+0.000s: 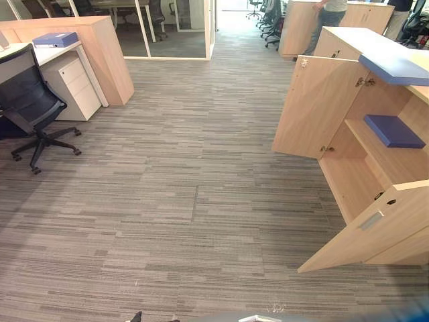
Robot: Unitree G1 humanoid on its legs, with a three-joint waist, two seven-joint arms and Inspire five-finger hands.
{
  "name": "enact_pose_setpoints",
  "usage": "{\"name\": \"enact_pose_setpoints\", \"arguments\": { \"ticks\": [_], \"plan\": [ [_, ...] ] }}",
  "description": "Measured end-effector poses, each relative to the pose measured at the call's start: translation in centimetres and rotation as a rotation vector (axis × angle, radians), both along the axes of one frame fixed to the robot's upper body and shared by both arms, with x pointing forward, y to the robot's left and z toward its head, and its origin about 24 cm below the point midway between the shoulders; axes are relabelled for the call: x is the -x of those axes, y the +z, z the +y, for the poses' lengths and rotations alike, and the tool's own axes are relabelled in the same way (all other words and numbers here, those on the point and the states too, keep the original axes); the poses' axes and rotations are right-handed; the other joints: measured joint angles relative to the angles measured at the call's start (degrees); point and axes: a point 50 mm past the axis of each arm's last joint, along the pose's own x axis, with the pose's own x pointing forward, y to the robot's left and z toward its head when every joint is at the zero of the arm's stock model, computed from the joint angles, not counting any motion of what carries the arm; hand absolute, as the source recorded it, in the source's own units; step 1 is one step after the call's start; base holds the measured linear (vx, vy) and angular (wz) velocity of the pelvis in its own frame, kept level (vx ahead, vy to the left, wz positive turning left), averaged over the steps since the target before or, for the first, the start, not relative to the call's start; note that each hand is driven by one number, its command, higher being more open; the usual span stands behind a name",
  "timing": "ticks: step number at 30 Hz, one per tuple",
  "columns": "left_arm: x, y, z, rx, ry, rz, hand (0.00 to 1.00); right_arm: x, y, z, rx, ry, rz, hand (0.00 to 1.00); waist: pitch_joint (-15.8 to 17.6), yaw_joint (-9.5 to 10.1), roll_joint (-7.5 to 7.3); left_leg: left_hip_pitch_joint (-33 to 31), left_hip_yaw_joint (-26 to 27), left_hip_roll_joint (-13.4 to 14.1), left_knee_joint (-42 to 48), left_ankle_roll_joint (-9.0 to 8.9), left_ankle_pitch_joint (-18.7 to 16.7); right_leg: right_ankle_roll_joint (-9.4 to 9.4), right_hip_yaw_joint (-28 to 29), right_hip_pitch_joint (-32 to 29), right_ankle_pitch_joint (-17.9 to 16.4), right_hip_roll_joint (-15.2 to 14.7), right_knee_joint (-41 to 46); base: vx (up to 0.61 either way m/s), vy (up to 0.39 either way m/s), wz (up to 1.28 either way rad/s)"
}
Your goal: Walk over to the cabinet, pick up the folder, carry it to the office cabinet, place the folder inside the office cabinet, then close the office cabinet door
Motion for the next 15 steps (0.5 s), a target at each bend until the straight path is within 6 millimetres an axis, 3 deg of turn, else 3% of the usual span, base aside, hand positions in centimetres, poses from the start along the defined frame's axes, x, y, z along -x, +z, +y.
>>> {"name": "enact_pose_setpoints", "arguments": {
  "ticks": [15],
  "plan": [
    [-0.26,-0.04,-0.03,0.042,0.003,-0.011,1.0,-0.93,0.02,0.26,-0.021,0.002,-0.028,1.0,1.4,0.01,0.07,1.77,0.68,-0.04,-1.27,-0.03,-0.01,0.89,-0.4,1.54,0.49,-0.01,-1.28,-0.01,-0.008,-0.02]
  ]
}}
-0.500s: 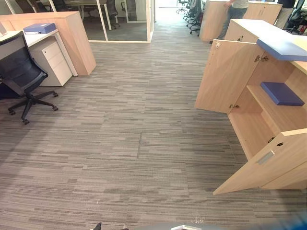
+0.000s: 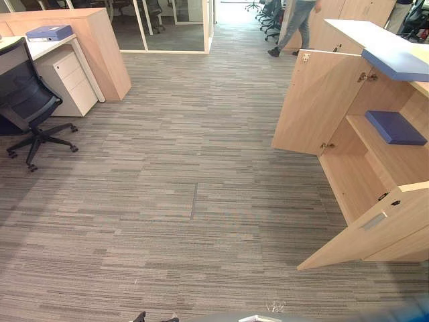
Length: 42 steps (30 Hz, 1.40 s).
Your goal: Walk over to the cabinet, pick up the folder, carry it to the office cabinet, place the folder inside the office cabinet, then close the office cabinet door
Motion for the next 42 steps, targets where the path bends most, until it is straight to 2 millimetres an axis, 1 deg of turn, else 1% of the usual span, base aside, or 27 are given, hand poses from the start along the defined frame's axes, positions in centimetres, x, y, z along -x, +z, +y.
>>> {"name": "enact_pose_setpoints", "arguments": {
  "ticks": [9,18,27,30,31,32,33,34,35,36,37,38,39,40,42],
  "plan": [
    [-0.1,0.0,0.0,-0.006,-0.015,-0.005,1.0,0.0,0.0,0.0,0.005,-0.001,0.002,1.0,0.02,-0.01,0.03,0.11,0.12,-0.01,-0.26,0.03,0.02,-0.01,0.0,-0.04,0.01,0.01,-0.04,0.0,0.0,0.0],
    [-0.4,0.1,-0.1,-0.032,-0.074,-0.005,1.0,0.0,0.0,-0.1,0.015,-0.004,0.002,1.0,0.12,-0.04,0.19,0.26,0.35,-0.02,-0.44,0.05,0.03,-0.01,0.11,-0.06,0.02,0.02,-0.04,0.0,0.0,0.0],
    [-0.5,0.1,-0.1,-0.041,-0.074,-0.005,1.0,0.0,0.0,-0.1,0.017,-0.004,0.001,1.0,0.2,-0.05,0.15,0.17,0.44,-0.01,-0.53,0.03,0.02,-0.02,0.17,-0.12,0.02,0.02,-0.27,0.0,0.0,0.0],
    [-0.4,0.1,0.0,-0.051,-0.051,-0.006,1.0,-0.1,0.0,-0.1,0.021,-0.008,0.001,1.0,0.41,-0.01,-0.13,-0.15,0.61,0.09,-0.51,-0.11,-0.07,-0.04,0.02,-0.23,0.0,0.06,-0.51,0.0,0.0,0.0],
    [-0.6,0.2,0.2,-0.058,-0.013,-0.016,1.0,-0.4,0.1,0.1,0.024,-0.003,-0.006,1.0,1.05,0.08,-0.24,-1.25,0.69,0.26,1.54,-0.63,-1.08,-0.51,-0.22,-0.66,-0.37,0.04,0.33,0.0,-0.008,0.05],
    [-0.8,0.3,0.4,-0.062,0.009,-0.028,1.0,-0.6,0.1,0.1,0.026,-0.001,-0.012,1.0,1.58,0.1,-0.38,-2.78,0.65,0.4,4.66,-0.68,-2.55,-0.9,-0.59,-1.04,-1.02,0.03,1.44,-0.03,-0.039,0.15],
    [-1.8,0.6,0.5,-0.071,0.064,-0.083,1.0,-1.1,0.2,0.1,0.026,-0.024,-0.037,1.0,3.71,0.32,-0.18,-7.7,0.88,1.64,15.65,-1.51,-7.52,-1.51,-2.17,-2.12,-3.01,0.47,4.66,-0.04,-0.051,0.2],
    [-2.2,0.7,0.4,-0.07,0.087,-0.104,1.0,-1.2,0.3,-0.1,0.029,-0.035,-0.046,1.0,4.42,0.47,0.2,-9.66,1.68,2.6,20.33,-1.74,-9.37,-2.39,-3.4,-2.44,-4.17,0.84,5.68,-0.1,-0.051,0.24],
    [-2.8,0.9,0.2,-0.069,0.134,-0.134,1.0,-1.2,0.4,-0.3,0.04,-0.036,-0.051,1.0,5.16,1.13,0.87,-13.87,4.07,4.88,30.22,-2.96,-11.96,-3.0,-6.2,-2.43,-5.6,1.15,7.28,-0.1,-0.029,0.19],
    [-3.1,1.1,0.3,-0.072,0.175,-0.158,1.0,-1.2,0.4,-0.3,0.045,-0.037,-0.048,1.0,5.62,1.55,0.91,-17.57,5.24,6.49,38.87,-3.14,-11.7,-3.67,-6.18,-1.78,-6.13,1.64,7.69,-0.08,-0.03,0.05],
    [-3.5,1.3,0.2,-0.072,0.222,-0.192,1.0,-1.1,0.4,-0.5,0.056,-0.039,-0.039,1.0,6.04,2.29,1.02,-21.91,6.27,8.16,47.42,-2.46,-11.58,-3.95,-5.81,-1.1,-6.95,1.9,8.67,0.01,-0.023,-0.09],
    [-3.4,1.4,0.0,-0.074,0.237,-0.208,1.0,-1.1,0.4,-0.5,0.061,-0.043,-0.037,1.0,5.91,2.86,0.81,-23.33,6.6,9.01,48.94,-2.35,-12.93,-3.81,-5.21,-0.54,-7.54,1.74,9.13,0.05,-0.013,-0.21],
    [-3.3,1.4,0.0,-0.075,0.24,-0.212,1.0,-1.2,0.5,-0.6,0.064,-0.044,-0.04,1.0,5.65,3.0,0.74,-24.13,6.71,9.59,48.62,-2.42,-13.26,-3.7,-4.84,-0.3,-7.79,1.6,9.2,0.1,0.021,-0.27],
    [-3.3,1.5,0.0,-0.082,0.245,-0.219,1.0,-1.7,0.6,-0.7,0.069,-0.044,-0.06,1.0,5.44,3.09,0.96,-25.24,6.89,10.6,45.47,-2.51,-13.32,-3.35,-3.99,0.1,-8.21,1.14,9.08,0.15,0.074,-0.31],
    [-3.4,1.6,-0.1,-0.08,0.249,-0.225,1.0,-2.7,0.8,-0.6,0.062,-0.062,-0.096,1.0,5.38,3.12,1.03,-26.66,6.82,11.01,38.34,-2.68,-12.68,-2.66,-2.76,0.53,-8.94,-0.61,9.08,0.24,0.161,-0.3]
  ]
}}
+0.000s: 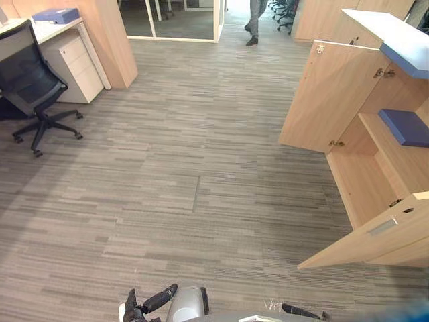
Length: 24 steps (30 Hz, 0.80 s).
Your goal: Walk over to the cabinet, pick up the folder, carry it to the office cabinet, place the folder inside the office cabinet, then close the office cabinet door
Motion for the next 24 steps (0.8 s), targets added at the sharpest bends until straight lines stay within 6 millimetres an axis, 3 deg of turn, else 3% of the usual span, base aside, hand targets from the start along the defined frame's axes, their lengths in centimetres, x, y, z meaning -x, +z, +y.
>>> {"name": "enact_pose_setpoints", "arguments": {
  "ticks": [3,5,6,7,8,9,10,11,12,13,14,15,16,17,18,20,21,22,24],
  "plan": [
    [-0.1,0.0,-0.1,0.004,0.012,-0.007,1.0,-1.0,0.1,0.3,0.003,0.018,-0.015,1.0,-0.21,0.31,0.18,-2.43,-0.32,0.01,-13.31,-1.32,6.19,3.21,1.71,1.44,-2.72,-4.51,-0.11,0.36,0.306,-0.25],
    [0.1,-0.1,-0.3,0.001,0.02,0.006,1.0,-1.4,0.0,1.0,-0.008,0.03,-0.015,1.0,-0.68,1.24,0.56,-3.18,0.62,0.41,-19.04,-3.47,14.89,6.1,2.91,3.33,-5.33,-7.96,-0.76,0.41,0.413,-0.38],
    [0.5,-0.2,0.1,0.0,0.032,0.027,1.0,-1.1,-0.3,1.8,-0.034,0.022,0.002,1.0,-2.0,1.91,-0.58,-2.86,3.41,-1.21,-17.34,-0.11,17.51,6.55,3.24,4.49,-6.16,-11.03,-1.53,0.4,0.371,-0.48],
    [0.5,-0.2,0.3,-0.005,0.032,0.035,1.0,-1.6,-0.3,2.2,-0.055,0.018,-0.004,1.0,-1.99,2.09,-1.35,-3.16,4.64,-1.8,-15.15,-0.01,15.47,6.17,3.47,4.64,-5.6,-12.37,-1.68,0.52,0.44,-0.57],
    [1.0,-0.4,0.3,-0.008,0.04,0.059,1.0,-2.0,-0.3,2.6,-0.086,-0.012,-0.016,1.0,-2.52,2.13,-1.31,-3.36,5.85,-1.79,-10.52,1.77,11.71,5.22,3.6,5.06,-2.43,-13.13,-1.15,0.5,0.407,-0.51],
    [1.6,-0.7,0.5,-0.005,0.039,0.09,1.0,-1.7,-0.4,2.8,-0.096,-0.042,-0.015,1.0,-3.85,2.08,-1.8,-1.85,6.68,-2.86,-7.97,2.87,8.69,7.72,4.27,5.25,0.23,-15.24,1.34,0.59,0.484,-0.44],
    [1.8,-0.7,0.7,-0.006,0.038,0.097,1.0,-1.6,-0.5,2.9,-0.102,-0.057,-0.009,1.0,-3.96,2.05,-2.28,0.23,6.91,-4.06,-8.21,3.37,7.83,8.89,4.62,5.46,1.07,-16.36,3.88,0.48,0.403,-0.24],
    [2.1,-0.7,1.0,-0.011,0.03,0.11,1.0,-0.7,-0.7,2.8,-0.114,-0.09,0.014,1.0,-4.56,1.94,-3.16,5.27,7.53,-6.87,-10.69,4.06,6.74,8.36,4.96,4.6,3.0,-18.74,11.74,0.57,0.44,-0.15],
    [2.6,-0.7,1.0,-0.012,0.018,0.123,1.0,0.1,-0.8,2.4,-0.107,-0.112,0.029,1.0,-6.23,1.91,-3.28,9.51,7.62,-9.33,-14.41,4.48,5.82,7.07,6.07,0.7,6.86,-20.79,21.67,0.47,0.355,-0.1],
    [2.8,-0.7,1.0,-0.013,0.007,0.13,1.0,0.3,-0.8,2.2,-0.1,-0.114,0.032,1.0,-7.13,1.56,-3.2,11.19,7.65,-10.53,-16.25,5.02,5.35,6.25,6.22,-1.53,9.63,-21.76,26.39,0.54,0.4,0.0],
    [2.8,-0.7,1.1,-0.018,-0.016,0.133,1.0,0.2,-0.7,1.9,-0.092,-0.114,0.023,1.0,-7.97,0.69,-3.39,14.22,7.79,-12.76,-19.06,5.87,4.6,2.49,5.77,-5.88,15.38,-24.16,35.76,0.4,0.289,0.07],
    [2.6,-0.6,1.5,-0.028,-0.02,0.125,1.0,-0.4,-0.5,1.9,-0.087,-0.111,-0.008,1.0,-7.46,-0.26,-4.31,16.97,7.72,-14.86,-21.13,6.42,4.03,-1.51,4.15,-11.17,16.79,-26.87,47.03,0.37,0.254,0.1],
    [2.5,-0.6,1.5,-0.028,-0.019,0.125,1.0,-0.8,-0.4,1.9,-0.082,-0.11,-0.025,1.0,-7.07,-0.65,-4.45,18.59,7.44,-15.49,-22.21,6.52,3.84,-3.03,2.43,-13.21,15.43,-27.6,51.73,0.36,0.199,0.12],
    [2.5,-0.7,1.4,-0.018,-0.015,0.131,1.0,-1.1,-0.3,1.5,-0.066,-0.111,-0.043,1.0,-6.18,-1.56,-3.91,22.19,6.31,-15.79,-24.27,6.61,3.77,-4.4,-2.31,-15.4,11.9,-27.79,57.99,0.37,0.151,0.21],
    [2.6,-0.8,1.2,-0.012,-0.018,0.138,1.0,-1.0,-0.3,1.5,-0.059,-0.113,-0.042,1.0,-5.43,-2.34,-3.33,25.85,5.24,-15.65,-26.58,6.66,3.9,-3.35,-7.75,-17.13,6.97,-27.22,61.0,0.36,0.129,0.24],
    [2.6,-0.9,1.3,-0.011,-0.018,0.145,1.0,-1.2,-0.2,1.6,-0.063,-0.133,-0.06,1.0,-4.65,-3.08,-3.29,28.58,4.6,-15.44,-28.52,6.59,3.89,-0.33,-12.47,-19.84,1.1,-25.44,59.65,0.3,0.036,0.19],
    [2.4,-0.9,1.2,-0.01,-0.018,0.144,1.0,-1.9,0.1,1.6,-0.065,-0.146,-0.096,1.0,-3.05,-3.4,-2.94,31.26,4.4,-14.82,-29.87,6.06,3.59,1.22,-17.27,-21.29,-2.23,-23.09,52.9,0.27,-0.027,0.15],
    [2.2,-0.9,1.1,-0.01,-0.019,0.139,1.0,-2.2,0.2,1.6,-0.062,-0.145,-0.11,1.0,-2.25,-3.42,-2.82,32.25,4.34,-14.42,-30.17,5.62,3.34,1.27,-19.41,-21.49,-3.01,-22.17,49.09,0.26,-0.056,0.14],
    [2.0,-0.8,1.1,-0.018,-0.015,0.132,1.0,-2.8,0.4,1.9,-0.061,-0.146,-0.142,1.0,-1.21,-3.36,-2.82,35.32,4.66,-13.17,-32.79,3.75,2.24,1.24,-26.73,-22.59,-2.41,-19.2,32.38,0.24,-0.078,0.11]
  ]
}}
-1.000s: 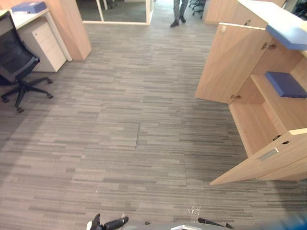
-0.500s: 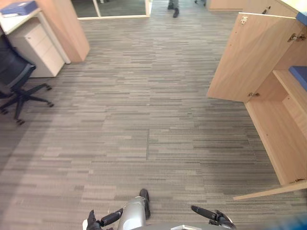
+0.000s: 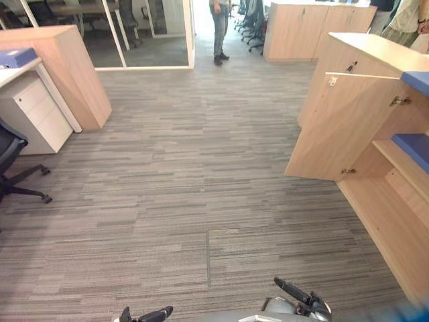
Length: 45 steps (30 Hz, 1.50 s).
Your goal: Walk over to the cabinet, pick up the folder, carry it to the office cabinet, place the folder inside the office cabinet, then close the office cabinet door
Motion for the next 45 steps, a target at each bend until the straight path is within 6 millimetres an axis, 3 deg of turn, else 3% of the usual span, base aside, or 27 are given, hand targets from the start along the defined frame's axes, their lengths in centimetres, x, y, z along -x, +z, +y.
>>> {"name": "enact_pose_setpoints", "arguments": {
  "ticks": [2,3,4,8,10,11,12,13,14,15,19,21,24,25,27,28,30,32,33,35,36,38,40,41,43,44,45],
  "plan": [
    [-0.1,0.1,0.1,-0.007,0.003,-0.005,1.0,-0.1,0.0,0.2,-0.001,-0.004,-0.003,1.0,0.53,0.11,-0.44,2.48,0.13,0.72,-1.85,-1.46,-0.88,-1.16,-3.13,-0.25,3.43,1.36,-8.77,0.22,-0.114,0.01],
    [0.0,0.1,0.1,-0.009,0.001,-0.004,1.0,0.0,0.0,0.2,-0.002,-0.01,0.001,1.0,0.5,0.1,-0.49,4.05,0.22,1.83,-2.26,-3.15,-2.0,-4.3,-3.35,-0.44,7.78,2.79,-10.28,0.48,-0.267,-0.18],
    [0.0,0.0,-0.4,0.004,0.001,-0.003,1.0,0.1,0.0,0.0,0.003,0.0,0.004,1.0,0.09,0.19,0.86,4.84,0.81,4.27,-2.21,-4.41,-2.76,-5.93,-3.51,-0.38,6.07,5.68,-10.05,0.48,-0.26,-0.27],
    [-0.4,-0.2,-1.0,0.021,-0.042,0.0,1.0,0.0,0.1,-0.2,0.013,0.007,0.0,1.0,0.49,0.0,2.13,4.62,3.33,9.06,2.74,-5.68,-2.69,-7.59,-2.76,1.51,2.47,12.7,-12.21,0.46,-0.285,-0.51],
    [-0.4,-0.2,-0.9,0.022,-0.03,-0.001,1.0,0.9,-0.2,-0.1,-0.01,-0.05,0.011,1.0,0.5,-0.21,2.24,1.5,3.27,12.15,14.19,-5.71,-2.68,-7.46,-1.87,4.97,1.85,16.3,-16.19,0.44,-0.302,-0.44],
    [-0.5,-0.2,-1.0,0.03,-0.004,-0.01,1.0,1.2,-0.1,-0.2,-0.005,-0.063,0.007,1.0,0.48,-0.22,2.85,-3.25,3.05,15.47,28.03,-5.84,-1.77,-7.46,-0.72,7.77,1.83,19.03,-19.25,0.41,-0.23,-0.65],
    [-0.2,-0.2,-1.5,0.046,0.04,-0.016,1.0,1.5,0.0,-0.7,0.01,-0.066,0.003,1.0,0.12,-0.11,4.4,-8.81,1.91,19.16,42.58,-3.97,3.06,-7.75,1.21,10.23,1.65,22.11,-21.92,0.41,-0.177,-0.77],
    [0.1,-0.3,-1.6,0.053,0.062,-0.012,1.0,1.7,0.0,-0.9,0.017,-0.066,0.004,1.0,-0.06,0.07,4.84,-11.5,1.08,21.08,48.72,-3.24,5.78,-8.06,2.27,11.27,1.45,23.44,-22.9,0.41,-0.073,-1.01],
    [0.3,-0.4,-1.8,0.066,0.1,-0.015,1.0,1.8,0.0,-1.1,0.02,-0.074,0.004,1.0,-0.09,0.21,5.56,-16.27,0.17,23.29,59.1,-3.06,5.7,-8.9,5.17,13.35,0.62,25.56,-23.74,0.41,0.013,-1.16],
    [0.3,-0.3,-1.6,0.07,0.138,-0.034,1.0,1.8,0.0,-0.9,0.014,-0.07,0.008,1.0,0.37,0.52,4.88,-19.98,-1.66,23.17,65.44,-3.36,4.45,-9.14,8.27,15.63,-0.25,26.18,-24.22,0.41,0.036,-1.22],
    [-1.3,0.7,-0.7,0.033,0.157,-0.131,1.0,2.0,-0.3,0.0,-0.012,-0.051,0.035,1.0,0.98,2.63,2.21,-31.65,-6.75,18.65,64.7,-4.25,-1.43,-8.27,18.15,20.81,-0.71,26.08,-26.9,0.38,0.081,-1.37],
    [-1.4,0.8,-0.5,0.019,0.165,-0.133,1.0,1.5,-0.3,0.6,-0.016,0.0,0.033,1.0,1.3,3.74,0.83,-33.81,-14.05,11.93,46.67,-6.23,-4.92,-6.71,24.37,22.82,-1.17,24.42,-26.76,0.37,0.204,-1.54],
    [-1.4,0.8,-0.6,0.017,0.179,-0.133,1.0,1.2,-0.3,0.9,-0.011,0.046,0.027,1.0,1.43,3.79,0.61,-33.72,-24.53,6.5,30.41,-6.65,-4.1,-4.13,29.39,24.32,-2.71,22.91,-26.22,0.34,0.28,-1.22],
    [-1.4,0.7,-0.9,0.018,0.185,-0.129,1.0,1.2,-0.3,0.7,-0.005,0.049,0.029,1.0,0.85,3.89,1.32,-33.07,-29.34,5.64,24.34,-6.42,-0.68,-1.91,32.26,24.61,-4.0,22.62,-25.05,0.39,0.355,-1.06],
    [-0.7,0.5,-0.8,0.019,0.206,-0.104,1.0,1.4,-0.3,0.9,-0.009,0.062,0.037,1.0,-0.48,4.56,1.62,-32.24,-25.71,6.53,25.23,-7.45,3.87,0.45,36.38,23.94,-5.68,21.43,-22.68,0.43,0.406,-1.48],
    [-0.3,0.5,-0.2,0.005,0.235,-0.099,1.0,1.3,-0.4,1.6,-0.025,0.067,0.03,1.0,-1.71,5.03,-0.41,-30.56,-21.35,6.45,23.64,-6.45,2.35,1.14,37.82,21.89,-5.92,19.3,-19.6,0.34,0.351,-1.6],
    [0.2,0.5,0.2,-0.002,0.277,-0.089,1.0,1.1,-0.4,2.2,-0.045,0.073,0.019,1.0,-2.65,5.43,-1.93,-26.49,-14.91,6.37,21.23,-4.54,1.76,1.61,38.19,17.6,-6.0,16.45,-10.9,0.25,0.329,-1.71],
    [-0.2,0.5,0.3,0.001,0.272,-0.096,1.0,0.8,-0.3,2.1,-0.042,0.073,0.008,1.0,-2.3,6.1,-2.43,-21.86,-9.2,5.04,19.25,-2.82,0.94,0.97,39.04,9.89,-3.98,13.57,6.17,0.18,0.311,-1.46],
    [-0.6,0.5,0.4,0.0,0.25,-0.097,1.0,0.8,-0.2,1.9,-0.037,0.078,0.008,1.0,-2.0,5.83,-2.52,-19.12,-6.38,3.87,18.58,-1.73,0.32,-1.62,38.28,5.16,-1.23,11.04,17.22,0.12,0.195,-0.76],
    [-1.6,0.5,0.0,0.009,0.221,-0.114,1.0,0.9,-0.2,1.2,-0.015,0.099,0.017,1.0,-1.35,4.8,-1.59,-16.43,-5.12,3.21,18.3,-0.59,-0.53,-3.51,33.06,0.98,0.42,5.82,26.19,0.11,0.174,-0.33],
    [-2.7,0.7,-0.2,0.015,0.191,-0.141,1.0,1.1,-0.2,0.7,-0.012,0.068,0.019,1.0,-1.14,4.52,-1.17,-15.3,-4.98,3.45,17.37,-0.56,-0.74,-4.56,29.13,-0.74,1.79,2.82,26.68,0.09,0.128,-0.08],
    [-3.6,0.9,-0.6,0.021,0.162,-0.166,1.0,1.1,-0.1,0.5,-0.013,0.038,0.016,1.0,-0.87,4.18,-0.63,-14.16,-3.85,5.24,16.43,-1.06,-1.53,-3.64,24.61,-1.69,3.13,1.65,21.36,0.1,0.007,-0.41],
    [-3.7,0.9,-0.9,0.028,0.165,-0.17,1.0,1.1,-0.1,0.5,-0.015,0.03,0.012,1.0,-0.79,3.81,-0.39,-12.63,-1.64,7.86,15.27,-2.31,-2.34,-1.82,20.14,-1.73,2.54,2.58,14.24,0.13,-0.116,-0.81],
    [-3.7,0.9,-1.0,0.029,0.163,-0.166,1.0,1.1,-0.1,0.5,-0.016,0.027,0.01,1.0,-0.82,3.47,-0.22,-11.63,-0.1,9.56,13.93,-3.32,-2.93,0.49,17.31,-1.68,1.31,3.9,8.05,0.19,-0.2,-0.94],
    [-4.0,0.9,-1.4,0.039,0.143,-0.17,1.0,1.2,-0.2,0.5,-0.017,0.02,0.011,1.0,-0.64,3.11,-0.58,-9.72,0.55,10.14,10.93,-4.43,-3.01,2.48,13.56,-0.24,2.34,5.42,-5.76,0.25,-0.236,-0.81],
    [-4.1,0.7,-2.1,0.061,0.138,-0.165,1.0,1.3,-0.1,0.1,-0.015,-0.003,0.01,1.0,0.19,2.87,0.04,-7.56,0.22,10.79,9.33,-5.48,-2.86,-0.22,12.63,1.93,4.51,7.3,-11.02,0.32,-0.248,-0.54],
    [-4.4,0.5,-2.8,0.087,0.131,-0.163,1.0,1.4,-0.1,-0.5,0.001,-0.011,0.012,1.0,-0.01,2.71,1.41,-6.44,-1.22,11.51,6.78,-5.11,-2.44,-0.57,12.46,2.25,3.32,9.62,-11.72,0.33,-0.235,-0.44]
  ]
}}
